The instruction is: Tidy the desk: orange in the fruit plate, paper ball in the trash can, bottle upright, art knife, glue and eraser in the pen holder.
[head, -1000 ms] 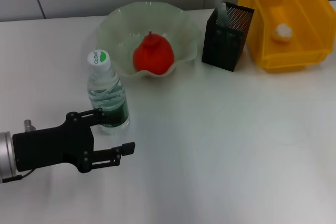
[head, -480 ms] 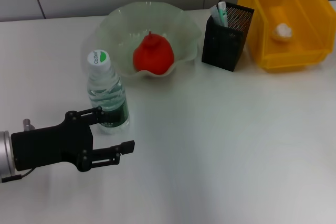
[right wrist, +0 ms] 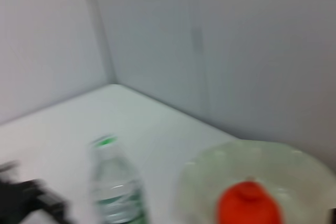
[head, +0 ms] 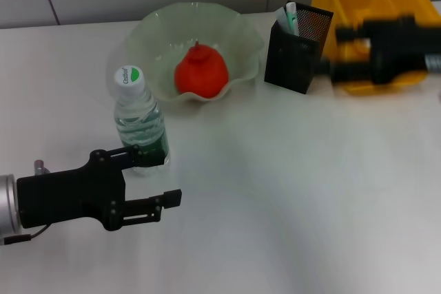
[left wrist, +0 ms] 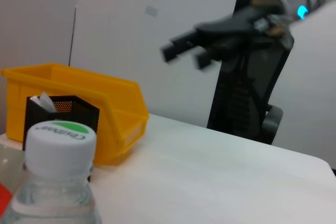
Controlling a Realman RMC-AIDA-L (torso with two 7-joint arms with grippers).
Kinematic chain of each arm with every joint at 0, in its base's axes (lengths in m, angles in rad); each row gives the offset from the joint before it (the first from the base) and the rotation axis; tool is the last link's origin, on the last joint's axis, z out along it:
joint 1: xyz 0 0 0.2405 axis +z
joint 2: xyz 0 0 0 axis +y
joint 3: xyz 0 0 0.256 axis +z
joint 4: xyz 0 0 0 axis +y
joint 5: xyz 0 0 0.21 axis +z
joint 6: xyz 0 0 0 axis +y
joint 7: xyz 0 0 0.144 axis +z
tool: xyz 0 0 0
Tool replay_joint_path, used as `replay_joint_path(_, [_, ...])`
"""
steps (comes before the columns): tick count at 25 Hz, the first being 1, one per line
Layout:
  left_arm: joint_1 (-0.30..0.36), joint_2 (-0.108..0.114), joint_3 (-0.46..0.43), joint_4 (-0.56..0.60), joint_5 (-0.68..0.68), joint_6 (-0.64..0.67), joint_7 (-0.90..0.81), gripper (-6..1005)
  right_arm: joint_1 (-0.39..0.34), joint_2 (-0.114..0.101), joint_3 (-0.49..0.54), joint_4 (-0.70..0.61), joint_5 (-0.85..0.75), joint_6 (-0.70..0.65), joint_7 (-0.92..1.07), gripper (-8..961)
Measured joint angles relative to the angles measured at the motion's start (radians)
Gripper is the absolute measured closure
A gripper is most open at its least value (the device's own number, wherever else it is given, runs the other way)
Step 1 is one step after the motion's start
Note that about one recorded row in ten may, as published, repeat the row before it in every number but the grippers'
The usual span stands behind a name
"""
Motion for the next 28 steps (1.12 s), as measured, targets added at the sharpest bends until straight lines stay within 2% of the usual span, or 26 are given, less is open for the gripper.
replay_joint_path(1, [0.0, 0.0, 0.0, 0.0, 0.0, 0.0, 0.0, 242, 0.0, 0.0, 0.0, 0.0, 0.0, 0.0, 0.0, 202])
replay_joint_path(3, [0.0, 0.002, 0.0, 0.0, 0.002, 0.011, -0.004, 243, -0.053, 0.0, 0.013, 0.056, 0.083, -0.061, -0.112, 202])
replay_joint_path(5, [-0.001, 0.008, 0.0, 0.0, 0.005, 0.03, -0.011, 243, -0.085, 0.0, 0.054, 0.154, 0.122, -0.175, -0.239, 202])
replay_joint_path(6, [-0.001, 0.008, 0.0, 0.0, 0.005, 0.03, -0.011, 243, -0.085, 0.0, 0.054, 0.154, 0.122, -0.175, -0.239, 203])
replay_joint_path(9, [-0.004, 0.02, -0.003, 0.001, 0.006, 0.055, -0.026, 243, -0.093, -0.004, 0.095, 0.303, 0.12, -0.301, -0.388, 203])
replay_joint_path(10, [-0.009, 0.032, -0.001, 0.002, 0.011, 0.066, -0.044, 243, -0.093, -0.005, 0.108, 0.337, 0.116, -0.326, -0.424, 203])
replay_joint_path(11, [-0.009, 0.032, -0.001, 0.002, 0.011, 0.066, -0.044, 243, -0.093, -0.005, 0.108, 0.337, 0.116, -0.326, -0.424, 203])
replay_joint_path(15, [-0.027, 0.059, 0.001, 0.003, 0.032, 0.107, -0.084, 242, -0.084, -0.007, 0.16, 0.442, 0.061, -0.387, -0.538, 203])
replay_joint_path(17, [-0.027, 0.059, 0.001, 0.003, 0.032, 0.107, -0.084, 242, -0.079, -0.006, 0.164, 0.457, 0.042, -0.389, -0.546, 203])
replay_joint_path(19, [-0.037, 0.076, 0.002, 0.008, 0.048, 0.139, -0.116, 242, -0.068, -0.005, 0.165, 0.479, 0.01, -0.387, -0.553, 203])
replay_joint_path(28, [-0.061, 0.077, 0.004, 0.017, 0.102, 0.14, -0.145, 242, -0.034, -0.001, 0.156, 0.522, -0.015, -0.372, -0.568, 203])
